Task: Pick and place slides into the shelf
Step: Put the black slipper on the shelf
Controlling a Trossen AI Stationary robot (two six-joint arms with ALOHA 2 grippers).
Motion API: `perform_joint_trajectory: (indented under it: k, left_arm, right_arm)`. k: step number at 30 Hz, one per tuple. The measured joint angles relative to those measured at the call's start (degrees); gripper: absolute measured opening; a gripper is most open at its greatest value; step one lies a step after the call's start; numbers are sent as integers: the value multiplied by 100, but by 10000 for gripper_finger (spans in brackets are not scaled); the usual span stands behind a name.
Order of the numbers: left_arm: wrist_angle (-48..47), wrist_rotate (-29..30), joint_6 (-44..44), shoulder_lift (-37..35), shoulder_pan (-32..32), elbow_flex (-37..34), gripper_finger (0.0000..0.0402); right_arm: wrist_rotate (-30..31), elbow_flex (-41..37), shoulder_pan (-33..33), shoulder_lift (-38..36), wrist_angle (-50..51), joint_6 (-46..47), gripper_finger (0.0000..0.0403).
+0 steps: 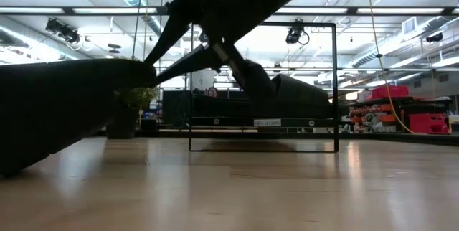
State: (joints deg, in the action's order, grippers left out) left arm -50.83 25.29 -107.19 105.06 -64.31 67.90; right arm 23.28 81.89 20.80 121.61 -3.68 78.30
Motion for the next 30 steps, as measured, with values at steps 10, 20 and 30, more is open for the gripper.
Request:
perform_joint_trajectory:
  k: [10, 20, 30]
  left_arm:
    - [65, 444, -59, -276, -292, 28, 216]
    - [107, 883, -83, -530, -438, 35, 210]
    - [353, 2093, 29, -776, -475, 35, 199]
  right_arm:
    - [-257, 4, 89, -1059, 302, -1674, 38]
    - [-70, 10, 83, -2368, 519, -3285, 36]
    - [390, 13, 23, -3756, 417, -6789, 34]
